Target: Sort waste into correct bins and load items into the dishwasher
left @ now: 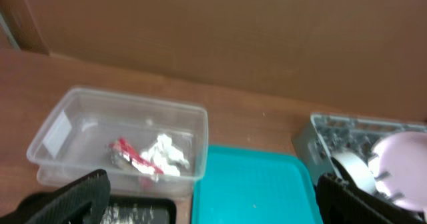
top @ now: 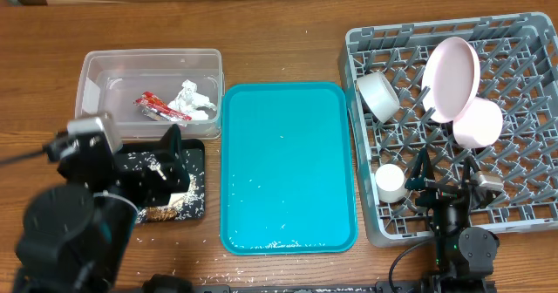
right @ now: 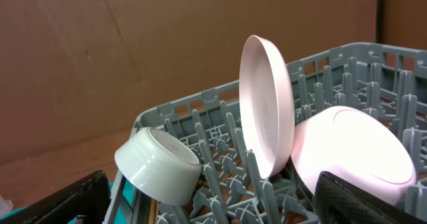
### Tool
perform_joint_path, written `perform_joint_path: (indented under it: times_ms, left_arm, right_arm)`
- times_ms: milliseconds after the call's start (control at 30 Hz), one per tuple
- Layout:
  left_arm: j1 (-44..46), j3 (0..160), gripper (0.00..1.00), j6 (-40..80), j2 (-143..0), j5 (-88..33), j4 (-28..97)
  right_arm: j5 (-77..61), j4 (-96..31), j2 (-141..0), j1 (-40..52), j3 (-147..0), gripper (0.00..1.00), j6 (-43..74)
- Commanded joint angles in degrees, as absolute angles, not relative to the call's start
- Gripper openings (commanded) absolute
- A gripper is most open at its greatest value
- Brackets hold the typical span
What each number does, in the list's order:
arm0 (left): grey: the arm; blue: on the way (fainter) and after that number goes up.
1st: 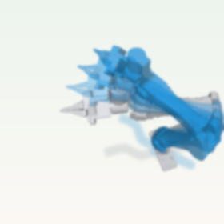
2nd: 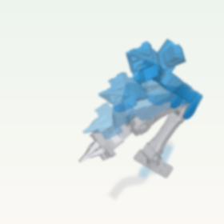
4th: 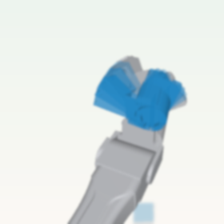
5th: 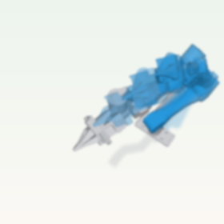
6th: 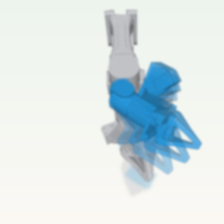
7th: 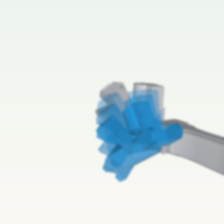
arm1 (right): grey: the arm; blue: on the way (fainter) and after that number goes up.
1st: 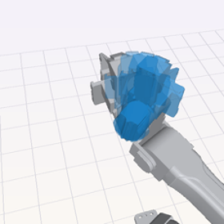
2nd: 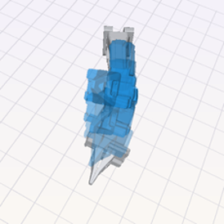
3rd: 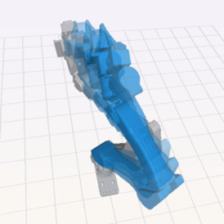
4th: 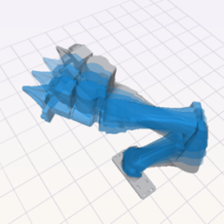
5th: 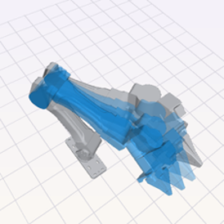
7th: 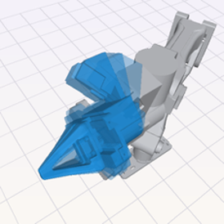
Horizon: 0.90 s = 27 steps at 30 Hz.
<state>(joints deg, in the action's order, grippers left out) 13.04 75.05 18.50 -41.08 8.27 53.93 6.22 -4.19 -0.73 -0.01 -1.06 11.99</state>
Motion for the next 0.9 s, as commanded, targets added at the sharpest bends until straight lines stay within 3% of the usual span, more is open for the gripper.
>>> perform_joint_path:
  times_ms: [0,333,633,867]
  left_arm:
    - [11.1,62.6,1.0,15.2,-33.8,7.4,46.3]
    - [8.5,30.9,1.0,15.5,-13.2,4.4,21.1]
    - [8.3,11.6,1.0,18.3,-0.4,4.4,9.2]
    - [8.2,0.0,1.0,21.2,-0.2,4.3,-1.4]
  right_arm:
    - [6.4,-3.9,-0.2,-0.3,-0.4,1.0,12.2]
    - [6.4,-3.9,-0.2,-0.3,-0.4,1.0,12.2]
    - [6.4,-3.9,-0.2,-0.3,-0.4,1.0,12.2]
    - [6.4,-3.9,-0.2,-0.3,-0.4,1.0,12.2]
